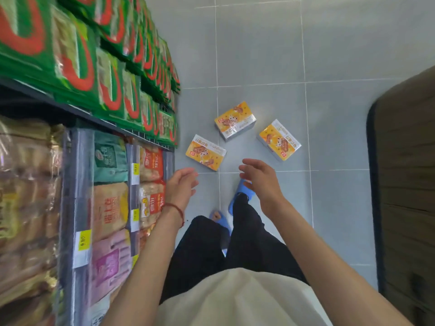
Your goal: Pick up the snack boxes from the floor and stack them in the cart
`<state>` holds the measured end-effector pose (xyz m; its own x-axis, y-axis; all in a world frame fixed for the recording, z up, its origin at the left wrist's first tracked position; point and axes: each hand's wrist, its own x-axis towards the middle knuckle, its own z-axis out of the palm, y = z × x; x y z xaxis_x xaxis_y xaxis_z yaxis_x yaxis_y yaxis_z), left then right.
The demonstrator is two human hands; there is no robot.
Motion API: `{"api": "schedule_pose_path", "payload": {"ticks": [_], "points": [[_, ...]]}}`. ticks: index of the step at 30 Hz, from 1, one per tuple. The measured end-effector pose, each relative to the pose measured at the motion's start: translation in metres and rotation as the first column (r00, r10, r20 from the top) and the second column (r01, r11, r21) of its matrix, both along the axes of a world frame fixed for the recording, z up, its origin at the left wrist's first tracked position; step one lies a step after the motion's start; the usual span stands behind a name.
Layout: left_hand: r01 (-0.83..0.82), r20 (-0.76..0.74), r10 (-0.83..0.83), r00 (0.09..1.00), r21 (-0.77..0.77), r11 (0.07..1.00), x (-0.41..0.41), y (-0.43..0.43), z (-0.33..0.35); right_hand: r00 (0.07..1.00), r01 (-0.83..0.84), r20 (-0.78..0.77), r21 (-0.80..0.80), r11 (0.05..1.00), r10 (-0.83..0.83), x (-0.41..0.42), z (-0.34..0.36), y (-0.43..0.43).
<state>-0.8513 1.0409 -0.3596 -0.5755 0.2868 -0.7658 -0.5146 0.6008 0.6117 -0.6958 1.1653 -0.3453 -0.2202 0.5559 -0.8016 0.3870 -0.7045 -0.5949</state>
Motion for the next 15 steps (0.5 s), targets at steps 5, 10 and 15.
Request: {"api": "schedule_pose_path", "payload": {"ticks": [5, 10, 15], "points": [[0.009, 0.002, -0.009, 1.000, -0.051, 0.999, -0.036, 0.039, -0.038, 0.998, 0.005, 0.069, -0.051, 0.999, -0.001, -0.028, -0.026, 0.040], [0.081, 0.060, -0.073, 0.996, -0.157, 0.984, -0.061, 0.064, -0.103, 0.990, 0.047, 0.134, -0.089, 0.995, -0.034, -0.059, -0.084, 0.054], [0.175, 0.147, -0.141, 0.979, -0.258, 0.950, -0.085, 0.072, -0.180, 0.971, 0.115, 0.222, -0.091, 0.989, -0.092, -0.084, -0.162, 0.054]]}}
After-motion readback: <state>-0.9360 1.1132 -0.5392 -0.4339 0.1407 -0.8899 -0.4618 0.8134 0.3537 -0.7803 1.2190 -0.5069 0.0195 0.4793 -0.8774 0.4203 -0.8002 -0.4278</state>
